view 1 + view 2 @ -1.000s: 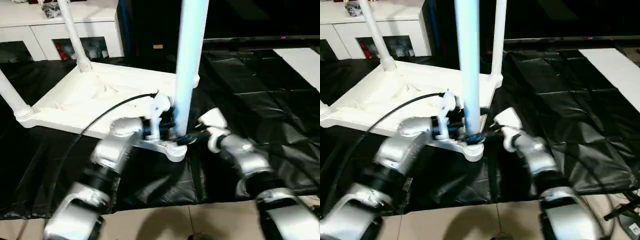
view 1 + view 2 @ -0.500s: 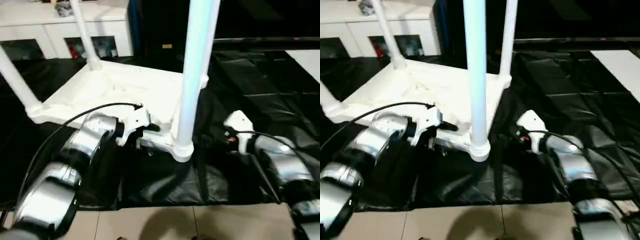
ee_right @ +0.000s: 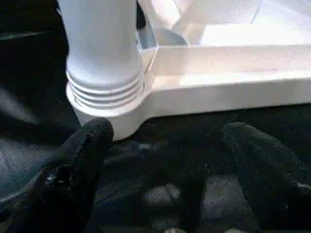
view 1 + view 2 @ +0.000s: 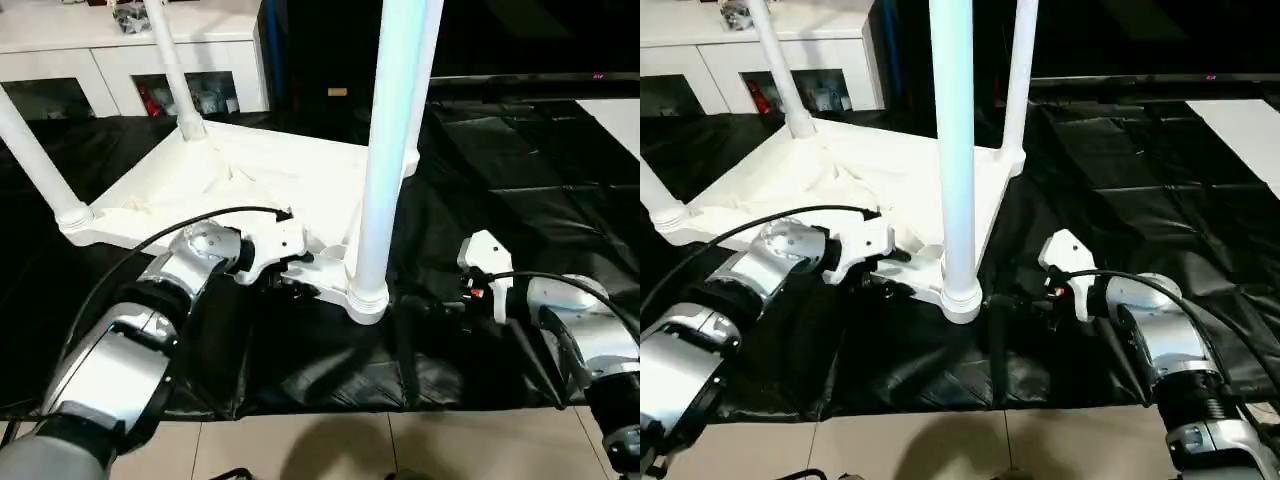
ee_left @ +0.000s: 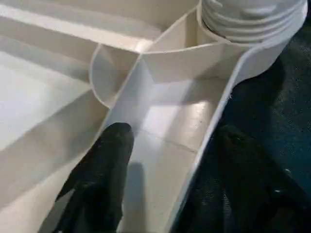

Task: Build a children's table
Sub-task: Rotate table base

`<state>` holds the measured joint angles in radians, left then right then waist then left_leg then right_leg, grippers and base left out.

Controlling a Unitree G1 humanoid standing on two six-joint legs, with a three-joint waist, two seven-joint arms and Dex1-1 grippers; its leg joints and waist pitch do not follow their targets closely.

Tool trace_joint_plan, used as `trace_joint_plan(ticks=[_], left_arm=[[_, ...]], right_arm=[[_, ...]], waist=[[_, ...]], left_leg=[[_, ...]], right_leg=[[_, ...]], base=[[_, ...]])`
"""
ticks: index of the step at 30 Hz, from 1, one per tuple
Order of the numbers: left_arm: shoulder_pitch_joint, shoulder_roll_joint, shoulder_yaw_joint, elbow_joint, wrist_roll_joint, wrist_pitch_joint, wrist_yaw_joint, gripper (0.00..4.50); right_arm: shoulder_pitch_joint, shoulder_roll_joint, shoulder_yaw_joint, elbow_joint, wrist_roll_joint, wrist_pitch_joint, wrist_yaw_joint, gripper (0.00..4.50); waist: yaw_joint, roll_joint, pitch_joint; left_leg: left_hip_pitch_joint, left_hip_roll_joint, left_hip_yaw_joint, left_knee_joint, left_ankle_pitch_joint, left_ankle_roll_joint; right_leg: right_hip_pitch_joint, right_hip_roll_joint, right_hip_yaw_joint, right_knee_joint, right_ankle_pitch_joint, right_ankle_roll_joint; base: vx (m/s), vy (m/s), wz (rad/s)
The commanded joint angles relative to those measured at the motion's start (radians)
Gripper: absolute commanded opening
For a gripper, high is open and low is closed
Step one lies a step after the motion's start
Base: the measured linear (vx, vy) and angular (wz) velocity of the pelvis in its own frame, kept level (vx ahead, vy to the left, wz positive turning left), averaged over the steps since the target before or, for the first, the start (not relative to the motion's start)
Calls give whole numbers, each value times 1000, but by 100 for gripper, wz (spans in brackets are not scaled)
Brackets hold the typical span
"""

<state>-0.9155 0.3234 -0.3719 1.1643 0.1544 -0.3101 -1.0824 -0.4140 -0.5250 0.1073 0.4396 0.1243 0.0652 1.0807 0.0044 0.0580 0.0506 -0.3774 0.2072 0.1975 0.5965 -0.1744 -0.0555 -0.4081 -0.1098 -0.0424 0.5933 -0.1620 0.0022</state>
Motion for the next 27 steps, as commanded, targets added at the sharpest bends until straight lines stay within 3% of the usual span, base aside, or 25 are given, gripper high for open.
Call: trace_joint_plan(ticks=[1, 10, 12, 15, 17, 27], left_arm=[[-22, 3, -9, 18, 20, -7, -1, 266], [-44, -13, -5, 75, 40, -16, -41, 203], [-48, -16, -5, 82, 44, -13, -49, 175], [-55, -22, -2, 91, 42, 7, -87, 171], [-58, -23, 2, 93, 39, 21, -114, 137], [-79, -4, -50, 118, 103, 100, -227, 70]], right_arm=[[11, -10, 0, -24, 7, 15, 8, 449], [36, -26, -2, -82, 52, 123, 46, 450], [42, -26, -2, -97, 61, 129, 55, 450], [46, -21, -6, -109, 65, 127, 55, 450], [46, -19, -8, -113, 64, 124, 53, 450], [44, -26, 0, -131, 64, 133, 49, 450]], waist=[[4, -8, -73], [8, -4, -72], [7, -3, -70], [8, -3, -71], [8, 0, -70], [6, -5, -70]], left_leg=[[12, 7, -4, -67, -309, 61], [12, 9, -5, -69, -316, 61], [12, 9, -5, -70, -317, 58], [12, 9, -5, -70, -319, 56], [12, 9, -5, -71, -320, 54], [10, 9, -6, -71, -297, 62]], right_leg=[[53, -13, 9, -71, -221, -265], [55, -15, 9, -71, -205, -272], [54, -15, 9, -73, -217, -270], [53, -16, 10, -74, -225, -270], [53, -16, 9, -74, -224, -271], [57, -18, 10, -73, -205, -273]], base=[[0, 0, 0], [0, 0, 0], [0, 0, 0], [0, 0, 0], [0, 0, 0], [0, 0, 0]])
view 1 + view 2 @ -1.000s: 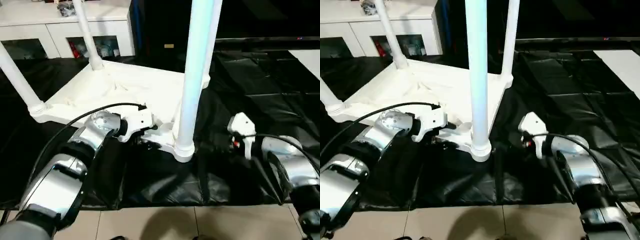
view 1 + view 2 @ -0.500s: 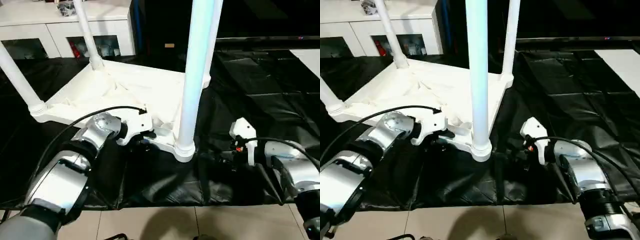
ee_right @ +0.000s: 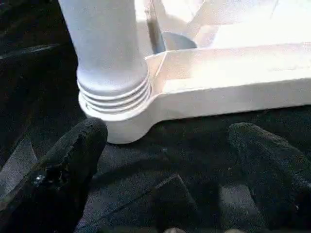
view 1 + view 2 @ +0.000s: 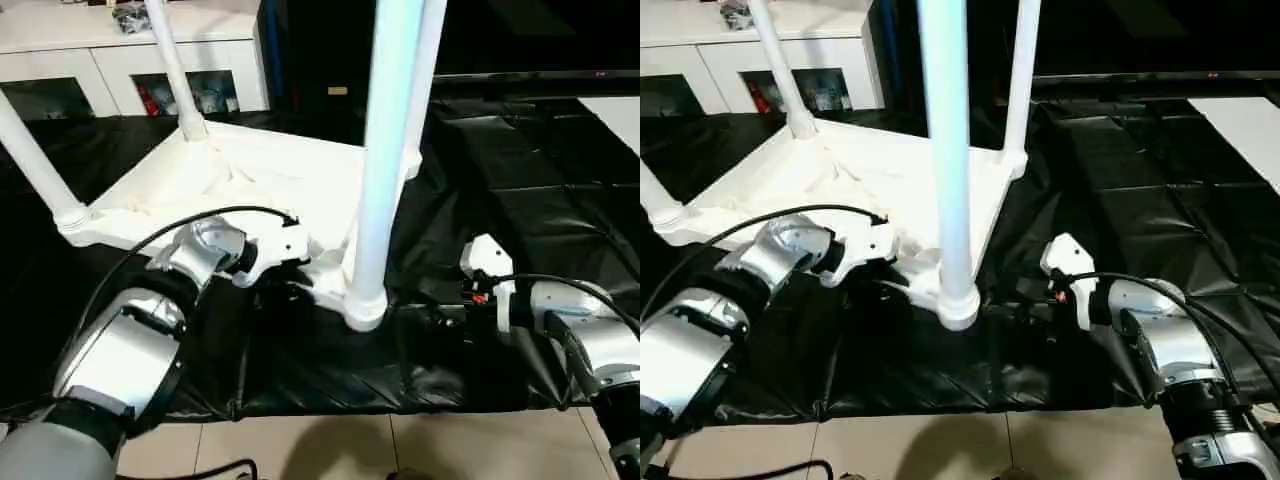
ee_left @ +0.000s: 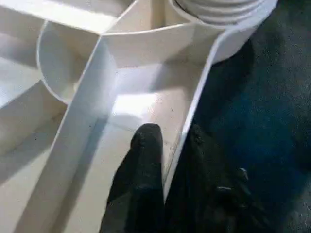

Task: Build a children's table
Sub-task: Rotate table base

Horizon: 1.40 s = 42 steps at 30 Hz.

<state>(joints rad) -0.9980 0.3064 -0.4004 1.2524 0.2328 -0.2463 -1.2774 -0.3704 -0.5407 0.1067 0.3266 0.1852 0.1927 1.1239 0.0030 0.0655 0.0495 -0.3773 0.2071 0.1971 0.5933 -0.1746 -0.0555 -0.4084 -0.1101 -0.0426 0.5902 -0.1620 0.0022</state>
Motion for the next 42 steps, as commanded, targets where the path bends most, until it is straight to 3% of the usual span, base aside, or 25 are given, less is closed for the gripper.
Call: trace_joint_plan(ticks=[1, 5, 10, 11, 14, 16, 22, 25, 30, 32, 35, 37, 42], left_arm=[[4, 13, -22, 30, 25, 36, -33, 62], [3, 24, -30, 27, 35, 79, -80, 42], [3, -22, 56, 22, -36, 242, -1, 22], [9, -28, 62, 17, -42, 253, -2, 21], [24, -35, 63, 4, -42, 262, 12, 17], [47, -50, 71, -19, -49, 285, 44, 10], [109, -99, 130, -120, -98, 329, 127, 2], [130, -113, 147, -154, -105, 330, 173, 2], [174, -123, 158, -201, -123, 223, 192, 2], [194, -114, 149, -217, -118, 165, 172, 58], [216, -98, 139, -233, -108, 140, 159, 63], [214, -92, 141, -225, -105, 143, 170, 102], [216, -69, 159, -206, -117, 87, 156, 102]], right_arm=[[0, -10, 1, -18, 4, 5, 6, 450], [3, -10, 4, -17, 0, -4, 4, 450], [8, 2, 7, -14, -13, -19, -23, 450], [9, 4, 8, -16, -14, -18, -25, 450], [12, 8, 10, -19, -16, -18, -31, 450], [14, 14, 11, -16, -22, -25, -43, 450], [7, 19, 14, 0, -34, -37, -65, 450], [5, 21, 15, 2, -35, -38, -70, 450], [3, 26, 18, 3, -39, -41, -78, 450], [3, 27, 18, 5, -41, -44, -79, 450], [3, 25, 19, 10, -44, -50, -80, 450], [3, 24, 19, 9, -44, -51, -80, 450], [3, 20, 19, 8, -41, -52, -79, 450]], waist=[[8, -11, -70], [6, -10, -69], [4, -10, -67], [2, -14, -67], [0, -11, -68], [-7, -15, -67], [-12, -14, -66], [-13, -13, -67], [-15, -15, -70], [-14, -13, -69], [-13, -11, -71], [-14, -12, -71], [-14, -12, -68]], left_leg=[[11, 9, -5, -68, -293, 61], [9, 7, -4, -69, -292, 58], [12, 6, -4, -70, -312, 54], [12, 6, -3, -70, -311, 55], [9, 5, -5, -70, -305, 62], [6, 3, -5, -68, -305, 71], [9, 6, -5, -70, -315, 78], [11, 7, -7, -72, -325, 78], [7, 8, -7, -73, -313, 88], [6, 8, -8, -74, -306, 93], [6, 11, -6, -72, -291, 97], [6, 10, -5, -72, -288, 97], [6, 10, -5, -73, -302, 89]], right_leg=[[57, -18, 10, -69, -208, -274], [58, -17, 10, -71, -210, -277], [55, -17, 10, -76, -261, -271], [55, -17, 10, -78, -268, -267], [56, -16, 9, -78, -265, -264], [57, -16, 7, -78, -265, -262], [50, -15, 7, -85, -319, -246], [50, -14, 7, -87, -324, -237], [51, -14, 6, -86, -287, -237], [52, -14, 6, -86, -276, -238], [52, -16, 7, -80, -234, -252], [53, -15, 7, -80, -235, -250], [51, -16, 7, -84, -273, -240]], base=[[0, 0, 0], [0, 0, 0], [0, 0, 0], [0, 0, 0], [0, 0, 0], [0, 0, 0], [0, 0, 0], [0, 0, 0], [0, 0, 0], [0, 0, 0], [0, 0, 0], [0, 0, 0], [0, 0, 0]])
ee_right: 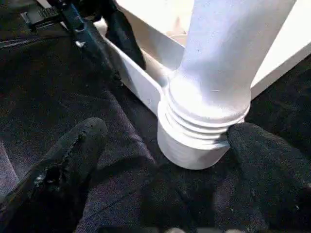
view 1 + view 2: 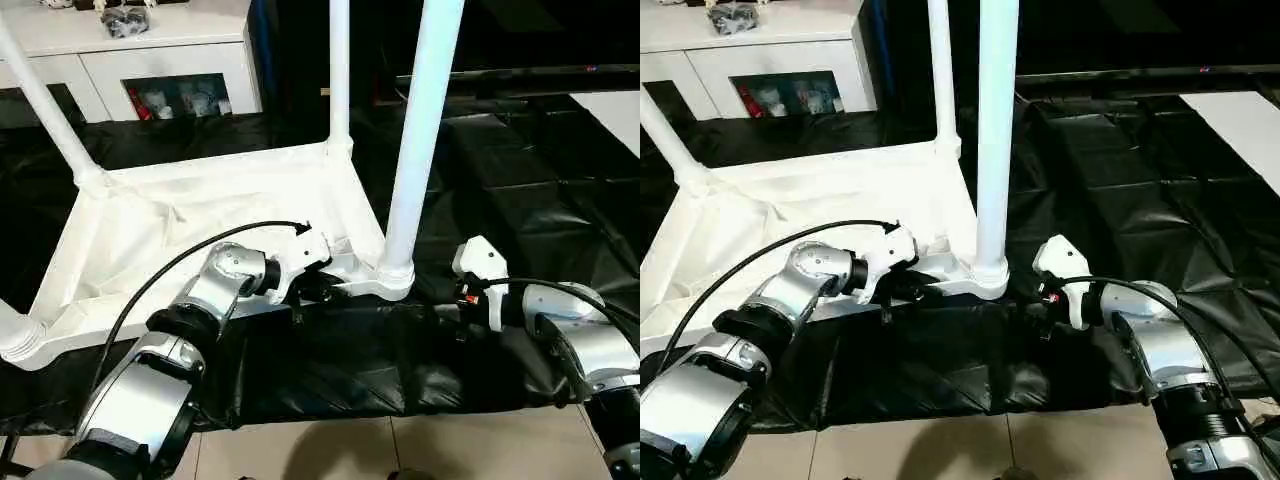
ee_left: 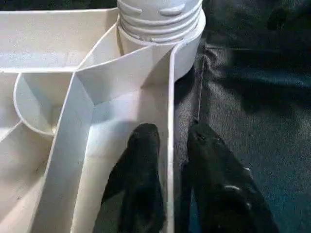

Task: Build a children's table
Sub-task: Rotate table base

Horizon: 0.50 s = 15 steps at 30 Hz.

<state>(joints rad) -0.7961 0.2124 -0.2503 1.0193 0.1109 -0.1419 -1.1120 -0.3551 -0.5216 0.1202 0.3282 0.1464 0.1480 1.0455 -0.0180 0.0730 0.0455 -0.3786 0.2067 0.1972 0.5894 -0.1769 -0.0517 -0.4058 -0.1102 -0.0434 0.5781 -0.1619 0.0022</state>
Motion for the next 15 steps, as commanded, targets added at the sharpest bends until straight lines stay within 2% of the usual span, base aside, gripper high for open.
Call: trace_joint_plan(ticks=[1, 6, 7, 11, 12, 13, 15], left_arm=[[13, 30, 17, 34, -2, -21, -18, 102], [2, 48, 45, 61, -31, -37, -46, 102], [1, 48, 46, 62, -33, -37, -48, 74], [-2, 52, 51, 69, -41, -42, -64, 59], [-2, 52, 52, 71, -44, -40, -73, 45], [-2, 51, 53, 71, -46, -38, -78, 22], [-3, 49, 53, 75, -51, -34, -92, 22]], right_arm=[[-13, 1, 5, 6, -1, -8, 0, 450], [-26, 13, -8, 12, 6, -30, -9, 450], [-28, 14, -9, 12, 7, -31, -10, 450], [-38, 19, -15, 17, 9, -37, -18, 450], [-43, 23, -18, 20, 10, -41, -22, 450], [-45, 25, -20, 22, 12, -43, -23, 450], [-53, 31, -25, 27, 15, -47, -31, 450]], waist=[[6, -21, -64], [7, -21, -64], [7, -21, -64], [6, -21, -65], [6, -26, -65], [8, -23, -66], [9, -24, -69]], left_leg=[[8, 10, -5, -70, -308, 83], [9, 11, -5, -71, -313, 76], [8, 10, -5, -71, -309, 76], [8, 10, -4, -70, -303, 76], [8, 11, -3, -69, -291, 81], [8, 11, -4, -69, -286, 82], [6, 11, -2, -65, -250, 95]], right_leg=[[48, -15, 8, -72, -284, -236], [47, -17, 9, -70, -288, -236], [46, -16, 9, -70, -289, -237], [46, -17, 9, -68, -273, -243], [47, -15, 9, -67, -255, -249], [47, -17, 9, -65, -251, -251], [49, -17, 10, -60, -204, -261]], base=[[0, 0, 0], [0, 0, 0], [0, 0, 0], [0, 0, 0], [0, 0, 0], [0, 0, 0], [0, 0, 0]])
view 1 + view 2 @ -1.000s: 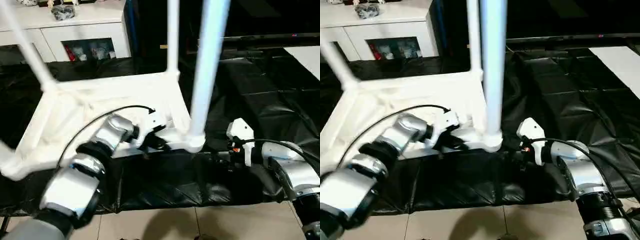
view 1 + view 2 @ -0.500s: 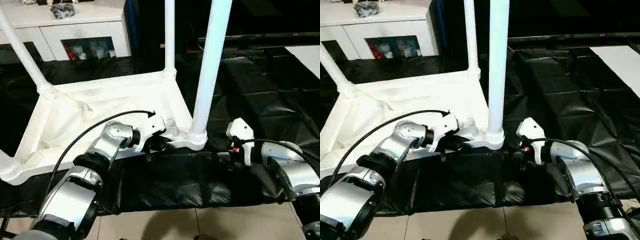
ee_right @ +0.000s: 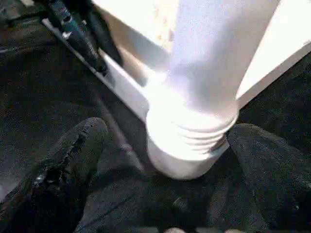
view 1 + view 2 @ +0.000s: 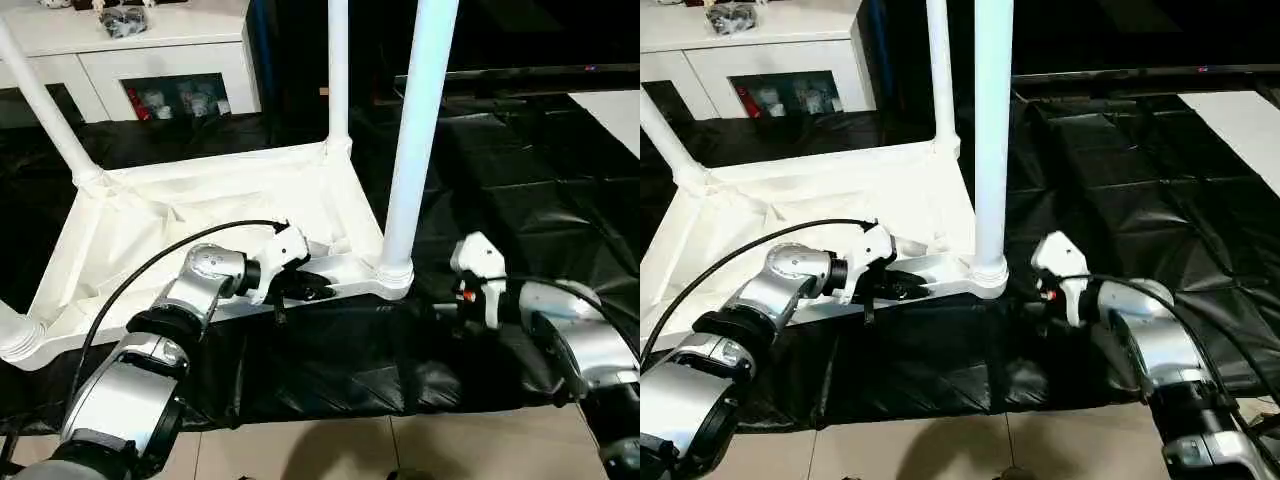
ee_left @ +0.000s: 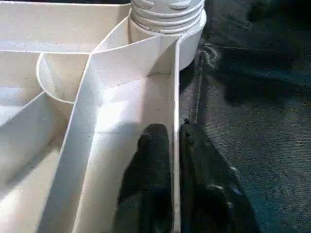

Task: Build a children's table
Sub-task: Rotate table base, then rotate leg to tighten

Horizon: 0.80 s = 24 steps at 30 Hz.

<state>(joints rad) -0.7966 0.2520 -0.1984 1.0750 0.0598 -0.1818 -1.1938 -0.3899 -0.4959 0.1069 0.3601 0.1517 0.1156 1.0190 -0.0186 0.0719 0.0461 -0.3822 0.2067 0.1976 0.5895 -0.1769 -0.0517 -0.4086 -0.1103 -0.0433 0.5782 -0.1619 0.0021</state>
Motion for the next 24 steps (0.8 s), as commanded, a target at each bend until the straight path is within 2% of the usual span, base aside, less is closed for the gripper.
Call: trace_joint_plan(ticks=[1, 8, 13, 16, 21, 24], left_arm=[[-1, 12, -7, 25, 8, -4, -13, 13], [8, 32, -56, 43, 65, -37, -23, 5], [6, 32, -58, 41, 65, -42, -46, 5], [4, 31, -53, 33, 50, -36, -87, 5], [-5, 36, -64, 39, 56, -42, -99, 0], [-11, 38, -70, 47, 62, -46, -99, 0]], right_arm=[[-25, 11, -11, 1, 7, -17, -10, 450], [-53, 33, 12, 44, -28, -46, -42, 450], [-96, 45, 53, 120, -89, -86, -72, 450], [-133, 70, 45, 178, -81, -96, -77, 450], [-165, 86, 46, 227, -82, -118, -73, 390], [-179, 90, 55, 256, -92, -140, -63, 368]], waist=[[11, -22, -70], [14, -23, -70], [14, -23, -70], [11, -23, -70], [21, -22, -74], [25, -23, -73]], left_leg=[[10, 12, -2, -65, -243, 99], [10, 11, -1, -62, -220, 107], [12, 11, 0, -62, -233, 95], [10, 10, 0, -61, -228, 95], [13, 14, 1, -59, -194, 113], [13, 13, 2, -58, -200, 114]], right_leg=[[51, -17, 10, -59, -195, -263], [52, -18, 9, -56, -174, -270], [53, -18, 10, -57, -192, -269], [53, -18, 9, -55, -186, -275], [54, -17, 9, -46, -114, -297], [54, -18, 9, -46, -120, -297]], base=[[0, 0, 0], [0, 0, 0], [0, 0, 0], [0, 0, 0], [0, 0, 0], [0, 0, 0]])
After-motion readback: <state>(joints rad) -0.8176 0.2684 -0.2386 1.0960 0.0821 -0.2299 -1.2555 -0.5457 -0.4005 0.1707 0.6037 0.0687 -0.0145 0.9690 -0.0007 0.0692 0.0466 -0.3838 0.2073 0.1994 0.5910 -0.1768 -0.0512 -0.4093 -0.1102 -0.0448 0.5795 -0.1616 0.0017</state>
